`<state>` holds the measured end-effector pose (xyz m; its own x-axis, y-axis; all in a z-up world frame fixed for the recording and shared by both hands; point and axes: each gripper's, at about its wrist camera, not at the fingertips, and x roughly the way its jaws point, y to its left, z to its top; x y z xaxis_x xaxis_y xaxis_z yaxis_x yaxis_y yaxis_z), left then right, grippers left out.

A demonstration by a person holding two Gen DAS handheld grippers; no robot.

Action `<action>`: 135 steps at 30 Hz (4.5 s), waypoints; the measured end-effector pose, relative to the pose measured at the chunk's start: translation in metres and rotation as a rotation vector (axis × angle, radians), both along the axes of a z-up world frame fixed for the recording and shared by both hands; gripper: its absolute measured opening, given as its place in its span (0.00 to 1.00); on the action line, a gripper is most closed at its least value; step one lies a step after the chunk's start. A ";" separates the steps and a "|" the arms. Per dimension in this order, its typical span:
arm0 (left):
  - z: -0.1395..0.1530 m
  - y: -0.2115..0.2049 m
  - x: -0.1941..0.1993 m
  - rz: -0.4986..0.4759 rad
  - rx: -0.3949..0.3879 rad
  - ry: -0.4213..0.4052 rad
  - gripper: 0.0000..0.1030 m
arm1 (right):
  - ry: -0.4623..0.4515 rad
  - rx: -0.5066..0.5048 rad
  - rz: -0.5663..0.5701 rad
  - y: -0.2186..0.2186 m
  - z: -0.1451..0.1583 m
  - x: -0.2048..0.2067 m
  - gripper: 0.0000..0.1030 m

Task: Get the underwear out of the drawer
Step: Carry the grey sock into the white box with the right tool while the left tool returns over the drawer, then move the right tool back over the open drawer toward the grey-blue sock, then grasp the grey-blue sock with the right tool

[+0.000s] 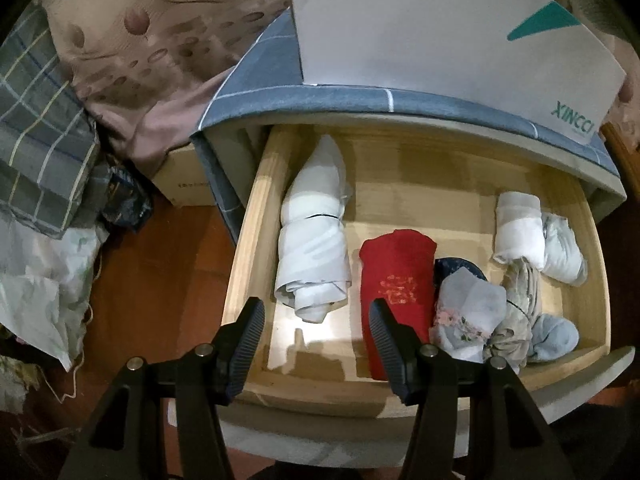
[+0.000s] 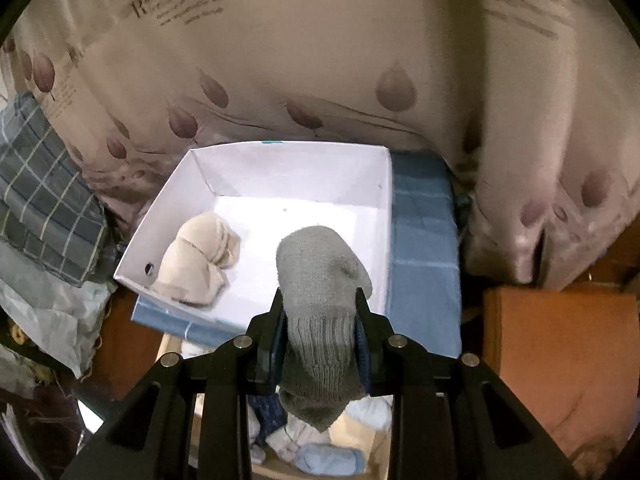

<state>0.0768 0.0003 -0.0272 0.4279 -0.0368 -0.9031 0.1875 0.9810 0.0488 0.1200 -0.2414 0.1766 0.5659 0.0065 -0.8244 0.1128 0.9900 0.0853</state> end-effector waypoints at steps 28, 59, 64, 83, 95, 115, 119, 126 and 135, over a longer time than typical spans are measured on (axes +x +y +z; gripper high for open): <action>-0.006 0.006 0.006 0.008 -0.077 0.041 0.54 | 0.221 -0.031 0.022 0.021 -0.092 0.085 0.37; -0.008 0.008 0.007 0.012 -0.073 0.063 0.54 | 0.649 0.031 0.224 0.033 -0.225 -0.098 0.60; -0.008 0.008 0.007 0.013 -0.075 0.066 0.54 | 0.699 0.028 0.233 0.038 -0.253 -0.099 0.72; -0.011 0.003 0.010 0.015 -0.071 0.070 0.54 | 0.691 -0.051 0.059 -0.006 -0.285 -0.080 0.57; -0.013 0.002 0.009 0.013 -0.064 0.071 0.54 | 0.639 0.044 0.067 -0.011 -0.271 -0.067 0.76; -0.032 -0.006 0.015 -0.024 -0.086 0.202 0.54 | 0.652 -0.100 0.103 0.046 -0.276 -0.084 0.45; -0.040 -0.004 0.020 -0.016 -0.114 0.263 0.54 | 0.623 0.068 0.025 0.039 -0.264 -0.096 0.42; -0.040 -0.009 0.022 -0.011 -0.116 0.266 0.54 | 0.550 0.158 -0.016 0.030 -0.251 -0.127 0.43; -0.020 -0.050 0.014 -0.107 -0.129 0.273 0.54 | 0.567 0.162 -0.023 0.008 -0.277 -0.123 0.43</action>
<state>0.0912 -0.0500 -0.0473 0.1584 -0.1905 -0.9688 0.2790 0.9498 -0.1412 -0.0028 -0.2337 -0.1008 0.0386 0.1509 -0.9878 0.2061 0.9661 0.1556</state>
